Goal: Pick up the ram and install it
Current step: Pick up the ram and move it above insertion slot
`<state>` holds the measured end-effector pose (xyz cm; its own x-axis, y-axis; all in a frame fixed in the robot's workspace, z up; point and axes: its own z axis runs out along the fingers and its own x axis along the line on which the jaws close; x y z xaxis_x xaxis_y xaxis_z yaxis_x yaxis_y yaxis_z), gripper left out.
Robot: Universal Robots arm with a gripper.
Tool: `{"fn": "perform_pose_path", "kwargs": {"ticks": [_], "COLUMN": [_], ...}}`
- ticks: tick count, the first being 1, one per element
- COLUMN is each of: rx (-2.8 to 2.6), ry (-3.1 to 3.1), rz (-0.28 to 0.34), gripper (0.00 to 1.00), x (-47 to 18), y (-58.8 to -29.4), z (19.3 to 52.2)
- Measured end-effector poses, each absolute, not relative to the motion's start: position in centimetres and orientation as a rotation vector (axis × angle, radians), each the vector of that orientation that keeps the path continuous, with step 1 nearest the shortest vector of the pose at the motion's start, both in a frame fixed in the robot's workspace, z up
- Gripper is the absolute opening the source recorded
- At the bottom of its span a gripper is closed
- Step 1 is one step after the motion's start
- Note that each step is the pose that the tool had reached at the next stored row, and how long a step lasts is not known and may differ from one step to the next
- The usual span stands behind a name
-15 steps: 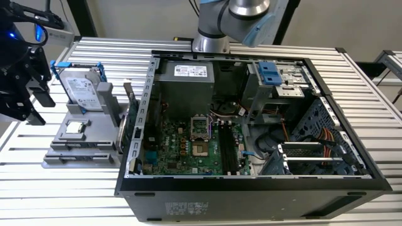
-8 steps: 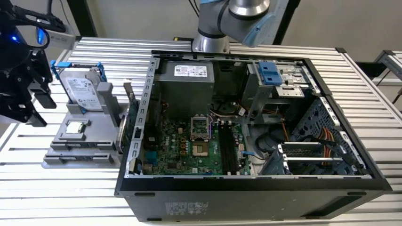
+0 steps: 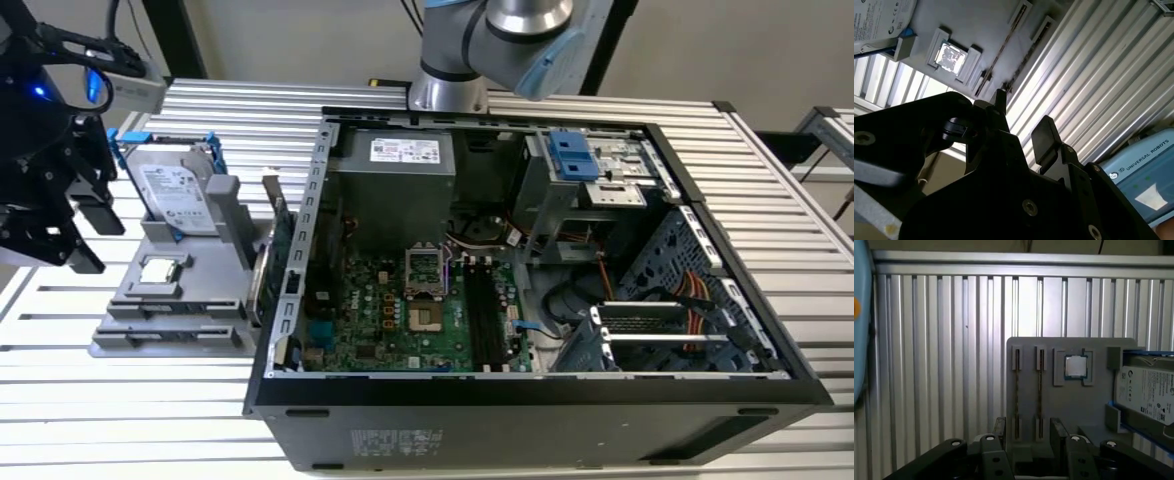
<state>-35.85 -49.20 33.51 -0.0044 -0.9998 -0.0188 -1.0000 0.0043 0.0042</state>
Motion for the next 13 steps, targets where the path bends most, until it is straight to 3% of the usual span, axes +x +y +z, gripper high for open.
{"fn": "perform_pose_path", "kwargs": {"ticks": [13], "rx": [-2.209], "ry": [2.219], "rz": [0.025], "gripper": [1.0], "x": [-35.6], "y": [-49.2], "z": [32.2]}}
